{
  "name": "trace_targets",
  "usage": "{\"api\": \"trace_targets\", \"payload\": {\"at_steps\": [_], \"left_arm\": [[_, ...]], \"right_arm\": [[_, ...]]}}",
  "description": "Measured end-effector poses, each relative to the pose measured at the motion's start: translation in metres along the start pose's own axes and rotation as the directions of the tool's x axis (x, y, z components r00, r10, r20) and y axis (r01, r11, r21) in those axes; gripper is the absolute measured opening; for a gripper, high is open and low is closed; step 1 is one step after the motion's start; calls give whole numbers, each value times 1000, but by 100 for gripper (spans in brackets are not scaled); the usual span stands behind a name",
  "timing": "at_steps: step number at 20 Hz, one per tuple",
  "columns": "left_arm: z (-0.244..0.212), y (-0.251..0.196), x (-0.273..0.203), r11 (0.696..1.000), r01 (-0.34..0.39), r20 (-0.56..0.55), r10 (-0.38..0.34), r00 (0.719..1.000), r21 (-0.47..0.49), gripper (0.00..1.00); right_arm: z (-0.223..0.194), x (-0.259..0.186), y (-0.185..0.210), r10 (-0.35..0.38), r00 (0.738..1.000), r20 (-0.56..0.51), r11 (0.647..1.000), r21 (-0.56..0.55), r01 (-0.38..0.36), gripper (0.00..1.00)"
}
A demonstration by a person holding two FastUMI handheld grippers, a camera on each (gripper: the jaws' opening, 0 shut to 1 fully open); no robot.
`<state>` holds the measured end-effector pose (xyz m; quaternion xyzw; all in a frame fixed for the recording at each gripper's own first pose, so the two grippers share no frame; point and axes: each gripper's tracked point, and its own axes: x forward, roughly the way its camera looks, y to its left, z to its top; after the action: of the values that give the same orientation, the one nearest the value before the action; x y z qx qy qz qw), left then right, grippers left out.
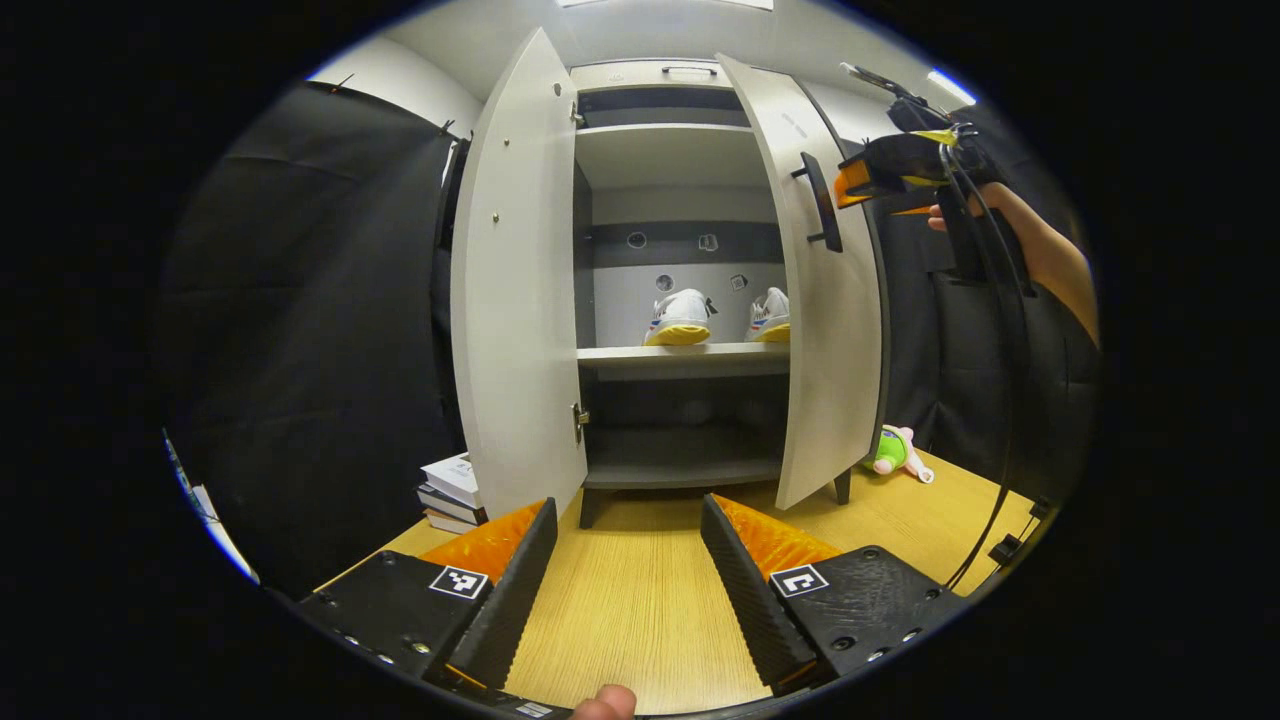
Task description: Grab one shoe with the right hand and put it into the shoe cabinet, grab the other shoe with the left hand and put it into the shoe cabinet; then close the right door with the right hand and the left door with the left hand.
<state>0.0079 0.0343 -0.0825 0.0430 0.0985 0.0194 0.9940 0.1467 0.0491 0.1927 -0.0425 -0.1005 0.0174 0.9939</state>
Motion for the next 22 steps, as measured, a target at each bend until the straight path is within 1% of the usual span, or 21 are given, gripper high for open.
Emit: {"api": "trace_targets", "payload": {"at_steps": [4, 8, 9, 10, 11, 13, 17, 19, 20, 21, 22], "left_arm": [[2, -3, -3, 1000, 10, 8, -10, 1000, 6, 87], [3, -10, -3, 999, 31, 13, -31, 999, 6, 87], [3, -12, -3, 999, 38, 13, -38, 999, 5, 87], [3, -14, -4, 999, 43, 14, -43, 999, 6, 87], [3, -16, -4, 999, 46, 16, -47, 999, 7, 87], [3, -20, -3, 998, 58, 15, -58, 998, 8, 87], [4, -26, -2, 997, 72, 14, -72, 997, 11, 87], [4, -27, -2, 997, 76, 14, -76, 997, 11, 87], [4, -28, -2, 997, 78, 15, -78, 997, 13, 87], [4, -29, -2, 997, 80, 16, -80, 997, 14, 87], [5, -30, -3, 997, 82, 18, -82, 996, 15, 87]], "right_arm": [[4, -35, 0, 29, 999, 19, 1000, 10, -29, 99], [-6, -70, -2, 22, 999, 35, 1000, 6, -22, 98], [-15, -79, -3, 17, 999, 34, 1000, 5, -17, 98], [-24, -87, -1, 22, 999, 32, 1000, 3, -22, 95], [-36, -95, 3, 36, 999, 27, 999, 2, -36, 98], [-63, -112, 8, 46, 999, 9, 999, 18, -46, 98], [-114, -142, 8, 13, 999, -43, 1000, 23, -12, 98], [-140, -155, 6, -3, 996, -89, 1000, 29, 5, 98], [-153, -159, 8, 1, 993, -115, 999, 41, 4, 99], [-167, -164, 7, -2, 990, -138, 999, 46, 9, 98], [-178, -170, 3, -14, 990, -141, 999, 42, 20, 96]]}}
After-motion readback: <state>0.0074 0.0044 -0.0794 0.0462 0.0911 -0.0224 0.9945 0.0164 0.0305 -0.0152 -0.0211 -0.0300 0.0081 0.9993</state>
